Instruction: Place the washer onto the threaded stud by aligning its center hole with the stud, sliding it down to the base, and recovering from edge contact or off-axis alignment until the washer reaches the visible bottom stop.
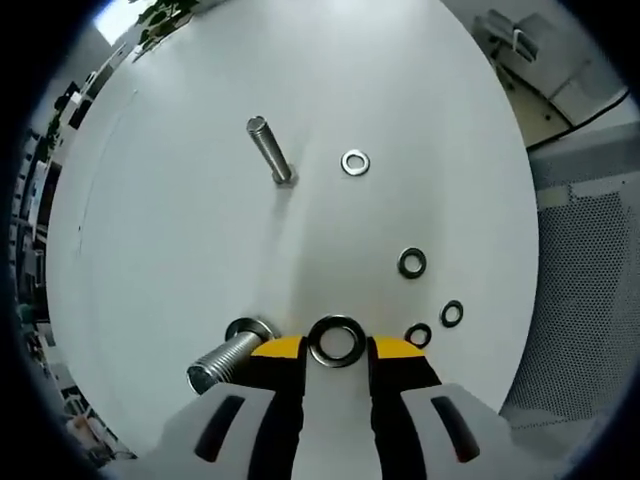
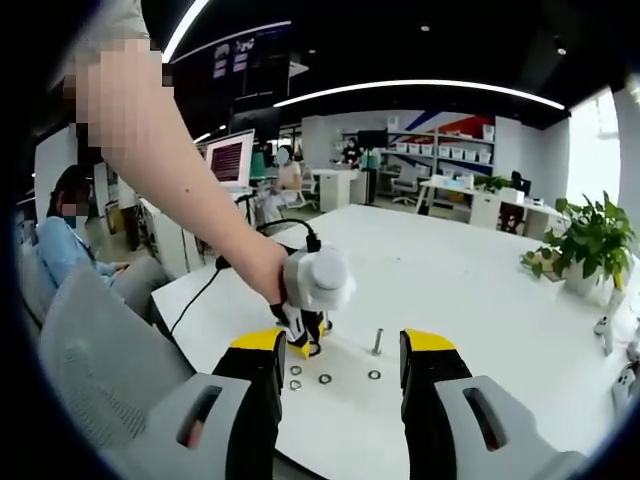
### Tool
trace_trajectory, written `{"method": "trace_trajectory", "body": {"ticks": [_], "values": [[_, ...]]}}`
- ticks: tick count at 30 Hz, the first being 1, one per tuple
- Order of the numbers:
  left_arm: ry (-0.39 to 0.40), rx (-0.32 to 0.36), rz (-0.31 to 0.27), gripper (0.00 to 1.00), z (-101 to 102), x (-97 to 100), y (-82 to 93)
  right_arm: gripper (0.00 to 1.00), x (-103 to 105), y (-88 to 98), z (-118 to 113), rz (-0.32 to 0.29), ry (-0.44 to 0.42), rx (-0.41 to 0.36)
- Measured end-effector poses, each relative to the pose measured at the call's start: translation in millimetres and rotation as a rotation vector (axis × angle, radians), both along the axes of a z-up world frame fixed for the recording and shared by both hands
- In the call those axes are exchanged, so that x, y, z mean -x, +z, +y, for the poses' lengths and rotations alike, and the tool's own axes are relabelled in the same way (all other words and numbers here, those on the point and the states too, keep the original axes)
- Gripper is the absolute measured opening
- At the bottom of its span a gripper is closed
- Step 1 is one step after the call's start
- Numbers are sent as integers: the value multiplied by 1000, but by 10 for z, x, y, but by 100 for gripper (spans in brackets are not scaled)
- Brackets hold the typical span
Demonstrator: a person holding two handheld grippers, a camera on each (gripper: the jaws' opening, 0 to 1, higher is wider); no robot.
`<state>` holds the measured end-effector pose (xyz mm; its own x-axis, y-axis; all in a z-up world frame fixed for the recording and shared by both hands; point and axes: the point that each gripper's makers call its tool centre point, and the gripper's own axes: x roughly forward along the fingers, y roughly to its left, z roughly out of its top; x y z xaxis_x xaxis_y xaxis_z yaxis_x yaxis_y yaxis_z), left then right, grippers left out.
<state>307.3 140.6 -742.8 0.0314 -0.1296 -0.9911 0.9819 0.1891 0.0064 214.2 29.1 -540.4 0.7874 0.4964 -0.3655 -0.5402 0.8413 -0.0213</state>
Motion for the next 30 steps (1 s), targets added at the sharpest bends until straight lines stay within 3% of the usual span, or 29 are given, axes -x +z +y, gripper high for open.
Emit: {"method": "trace_trajectory", "body": {"ticks": [7, 16, 30], "values": [[-17, -16, -11, 20, -13, 9, 3, 48, 0, -3, -2, 0, 0, 2], [22, 31, -14, 19, 3, 9, 15, 48, -1, 1, -9, 0, -4, -1], [31, 20, 1, 19, 35, 35, 15, 48, -2, 2, -9, -1, -2, -4]]}}
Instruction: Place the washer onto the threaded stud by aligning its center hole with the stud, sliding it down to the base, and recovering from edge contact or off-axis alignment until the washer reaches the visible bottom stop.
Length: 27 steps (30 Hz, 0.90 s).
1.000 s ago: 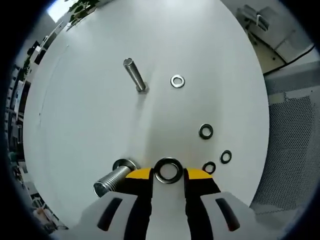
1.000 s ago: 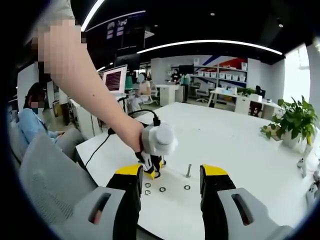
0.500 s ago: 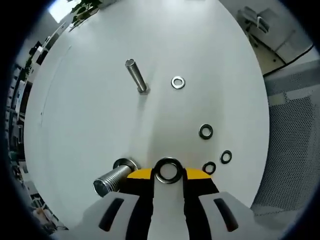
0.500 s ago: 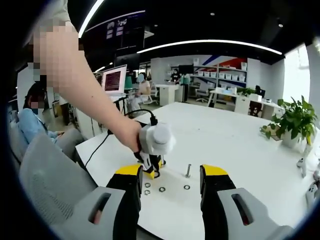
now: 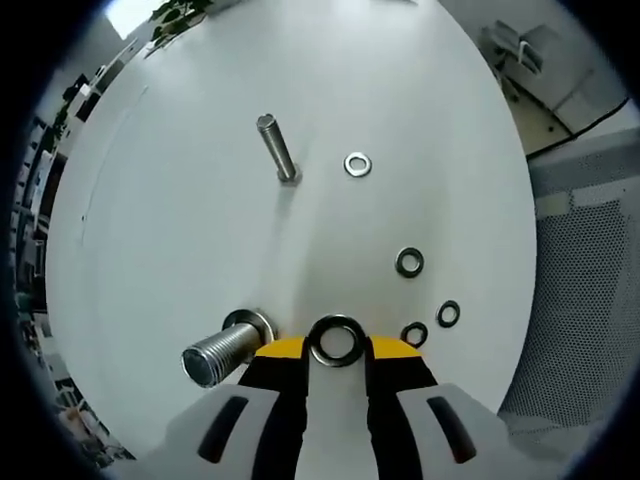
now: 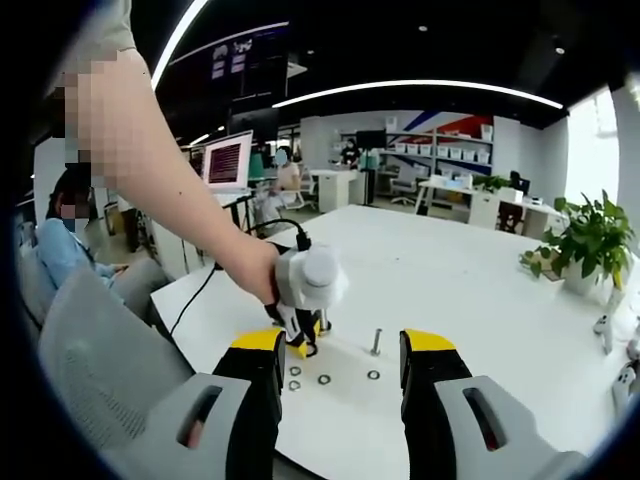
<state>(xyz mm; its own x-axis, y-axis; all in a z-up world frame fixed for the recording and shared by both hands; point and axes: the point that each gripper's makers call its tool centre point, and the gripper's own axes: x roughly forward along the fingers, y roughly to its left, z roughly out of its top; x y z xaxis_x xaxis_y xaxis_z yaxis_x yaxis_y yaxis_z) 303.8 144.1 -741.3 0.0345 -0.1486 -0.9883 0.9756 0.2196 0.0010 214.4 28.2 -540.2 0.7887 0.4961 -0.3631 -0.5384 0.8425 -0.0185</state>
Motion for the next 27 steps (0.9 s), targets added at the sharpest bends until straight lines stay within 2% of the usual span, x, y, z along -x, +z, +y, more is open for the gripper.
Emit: {"method": "trace_trajectory", "body": {"ticks": [16, 23, 27], "values": [[2, 14, -33, 19, 69, -33, 126, 48, -3, -2, 3, 2, 2, -3], [-1, 46, -52, 19, 79, -74, 347, 48, -3, 6, 6, 0, 2, -6], [-23, 40, -77, 19, 123, -121, 461, 48, -2, 9, 7, 0, 2, -8]]}}
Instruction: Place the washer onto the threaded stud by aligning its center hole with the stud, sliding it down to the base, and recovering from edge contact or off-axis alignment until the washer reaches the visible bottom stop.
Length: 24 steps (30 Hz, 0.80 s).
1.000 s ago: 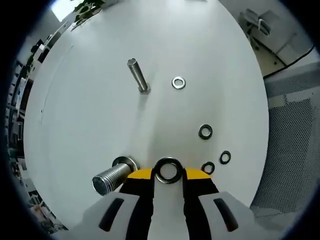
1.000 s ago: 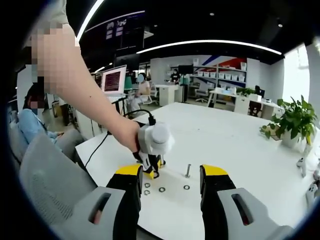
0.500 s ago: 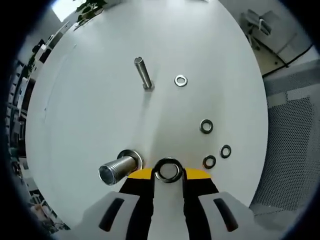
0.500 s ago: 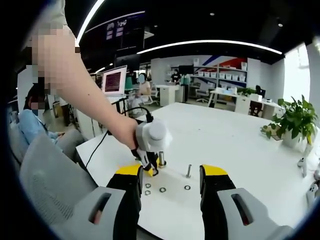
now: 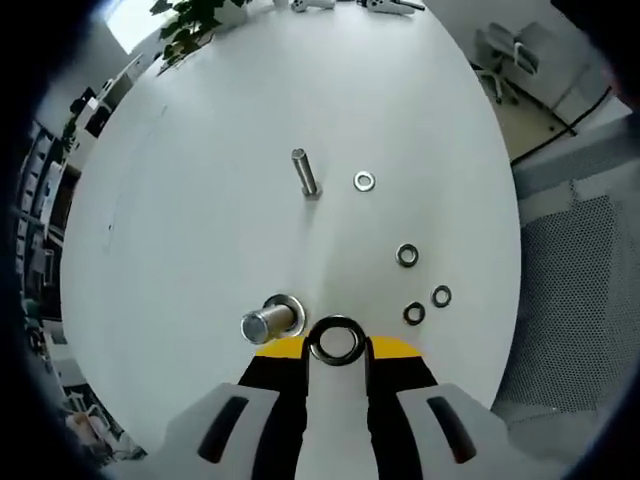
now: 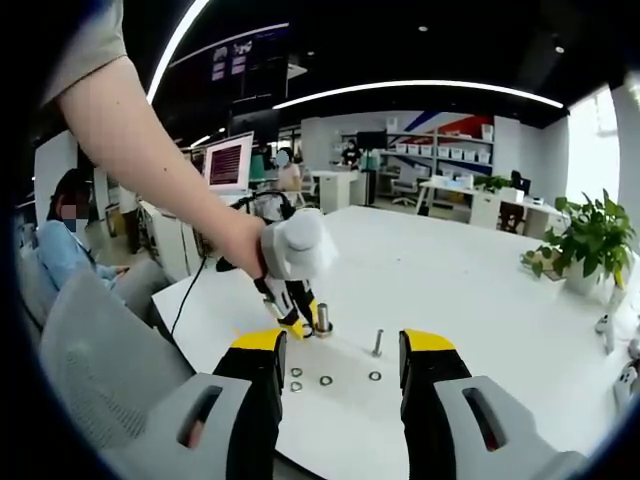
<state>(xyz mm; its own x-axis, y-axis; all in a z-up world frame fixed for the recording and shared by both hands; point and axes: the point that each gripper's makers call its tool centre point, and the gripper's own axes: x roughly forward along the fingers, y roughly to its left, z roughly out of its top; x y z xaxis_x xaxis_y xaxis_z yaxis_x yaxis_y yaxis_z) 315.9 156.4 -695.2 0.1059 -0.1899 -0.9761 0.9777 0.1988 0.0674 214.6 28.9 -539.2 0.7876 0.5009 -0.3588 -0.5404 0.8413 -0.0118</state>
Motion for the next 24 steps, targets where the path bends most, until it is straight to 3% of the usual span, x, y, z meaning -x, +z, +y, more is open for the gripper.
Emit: {"method": "trace_trajectory", "body": {"ticks": [10, 24], "values": [[32, 15, -22, 19, 60, -86, 155, 48, 4, 2, 11, 0, 6, 2], [-2, 9, -66, 19, -12, -219, 379, 48, 0, 12, 10, -3, 4, -4]]}}
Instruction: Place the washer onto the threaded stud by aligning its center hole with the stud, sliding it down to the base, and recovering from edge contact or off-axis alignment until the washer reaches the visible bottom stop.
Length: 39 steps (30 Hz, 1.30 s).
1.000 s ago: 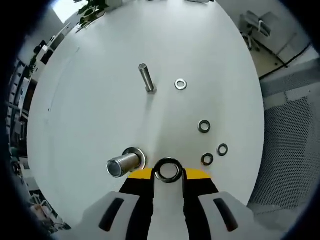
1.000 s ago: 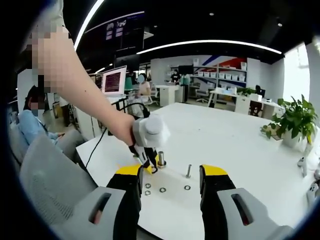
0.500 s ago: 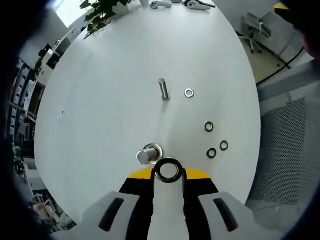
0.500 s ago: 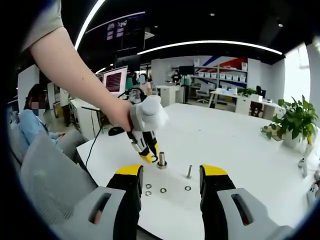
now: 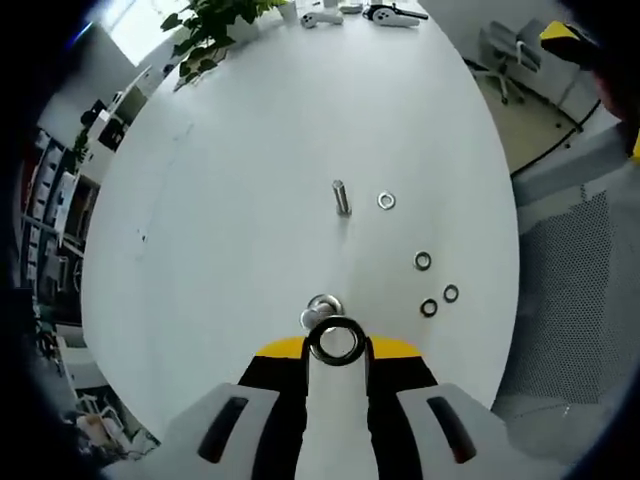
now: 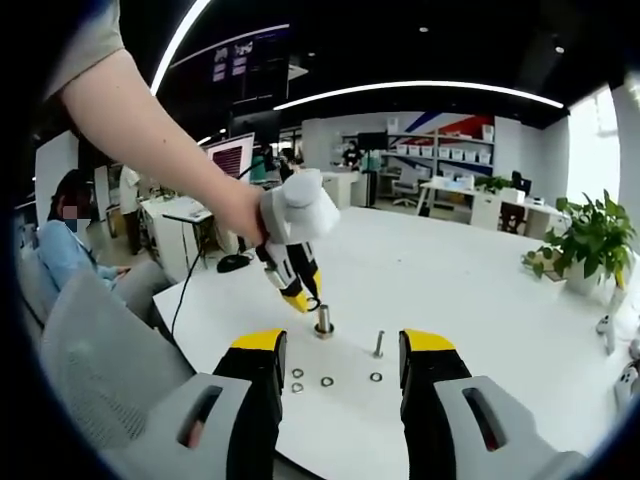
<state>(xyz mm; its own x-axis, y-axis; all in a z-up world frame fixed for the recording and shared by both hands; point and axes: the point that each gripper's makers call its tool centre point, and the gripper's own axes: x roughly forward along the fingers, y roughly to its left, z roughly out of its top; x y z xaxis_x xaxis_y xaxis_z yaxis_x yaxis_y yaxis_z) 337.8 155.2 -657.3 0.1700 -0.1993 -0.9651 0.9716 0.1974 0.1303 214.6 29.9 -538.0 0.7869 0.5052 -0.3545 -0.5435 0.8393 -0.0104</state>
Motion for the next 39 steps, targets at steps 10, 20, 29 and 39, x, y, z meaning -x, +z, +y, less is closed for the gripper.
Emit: {"method": "trace_trajectory", "body": {"ticks": [10, 20, 29, 39], "values": [[8, -31, -9, 19, -27, -136, -88, 48, -2, -7, -21, 1, -9, 2], [21, -47, 1, 19, -38, -166, -161, 48, -9, -3, -26, -1, -12, 5], [13, -57, -1, 19, -49, -179, -178, 48, -8, -8, -32, 0, -15, 9], [17, -61, 2, 20, -42, -192, -205, 48, -13, -10, -45, -1, -23, 13]]}}
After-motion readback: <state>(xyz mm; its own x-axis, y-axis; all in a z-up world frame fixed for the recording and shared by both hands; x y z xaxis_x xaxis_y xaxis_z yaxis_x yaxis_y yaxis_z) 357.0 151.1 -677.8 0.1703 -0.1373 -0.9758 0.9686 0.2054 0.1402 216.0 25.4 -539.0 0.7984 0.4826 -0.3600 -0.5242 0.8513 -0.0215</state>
